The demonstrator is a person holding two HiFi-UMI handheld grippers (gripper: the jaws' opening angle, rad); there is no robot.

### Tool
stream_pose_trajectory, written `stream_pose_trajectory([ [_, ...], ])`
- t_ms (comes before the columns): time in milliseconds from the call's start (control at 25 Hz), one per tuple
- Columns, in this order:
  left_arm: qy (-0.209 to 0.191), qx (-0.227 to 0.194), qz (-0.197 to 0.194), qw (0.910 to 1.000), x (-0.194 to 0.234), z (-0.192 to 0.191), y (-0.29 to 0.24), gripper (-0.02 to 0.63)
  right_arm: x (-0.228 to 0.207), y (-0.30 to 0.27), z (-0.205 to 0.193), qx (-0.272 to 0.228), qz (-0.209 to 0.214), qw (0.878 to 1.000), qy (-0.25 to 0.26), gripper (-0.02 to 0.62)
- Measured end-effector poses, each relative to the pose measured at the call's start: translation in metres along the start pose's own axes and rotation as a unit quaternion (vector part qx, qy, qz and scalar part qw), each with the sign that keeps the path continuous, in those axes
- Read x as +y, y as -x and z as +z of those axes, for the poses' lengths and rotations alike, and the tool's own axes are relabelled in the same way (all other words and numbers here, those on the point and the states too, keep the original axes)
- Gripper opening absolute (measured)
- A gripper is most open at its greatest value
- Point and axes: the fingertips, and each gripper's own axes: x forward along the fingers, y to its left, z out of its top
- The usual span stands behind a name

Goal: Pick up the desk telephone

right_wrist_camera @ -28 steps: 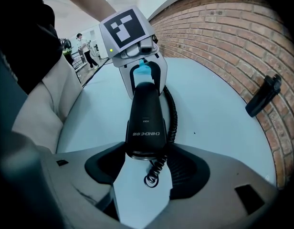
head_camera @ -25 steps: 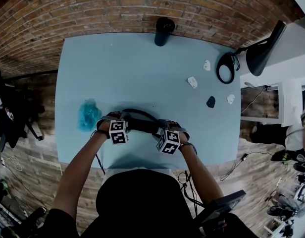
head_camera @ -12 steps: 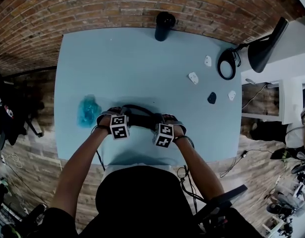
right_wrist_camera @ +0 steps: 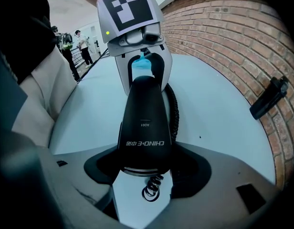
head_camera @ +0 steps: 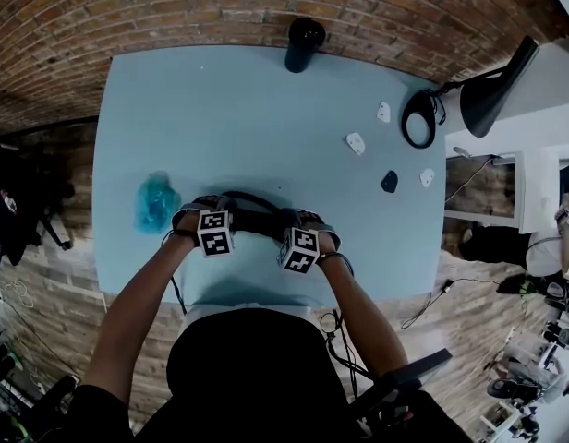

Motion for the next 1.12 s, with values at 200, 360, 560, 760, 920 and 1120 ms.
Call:
stream_pose_trajectory([
  [200,-0.001,0.0,-0.002,1.0,-0.0004,0.0013,-0.0008,0.301,-0.0001,0.0025,0.0011,0.0,0.002,1.0,-0.005,0.296],
  [360,0.002,-0.001,-0.002,1.0,-0.0007,0.0003,-0.001,0.301,-0.0009,0.0012,0.0021,-0.002,0.001,1.0,-0.009,0.298],
  [560,0.005,-0.003,-0.001,1.0,0.0022,0.0007,-0.0009,0.301,-0.0035,-0.0001,0.0025,0.0,-0.001,1.0,-0.016,0.298],
  [760,0.004,-0.003,-0.001,1.0,-0.0005,0.002,-0.0022,0.299,-0.0011,-0.0008,-0.0014,0.007,-0.003,1.0,-0.019,0.298],
  [920,0.0,-0.017,0.0,0.9999,-0.0001,0.001,-0.0019,0.298,-0.0021,-0.0012,0.001,0.008,-0.003,1.0,-0.016,0.298],
  [1120,-0.005,-0.014,0.001,0.9999,-0.0011,0.0016,-0.0026,0.298,-0.0001,-0.0013,-0.0015,0.012,-0.006,1.0,-0.017,0.293],
])
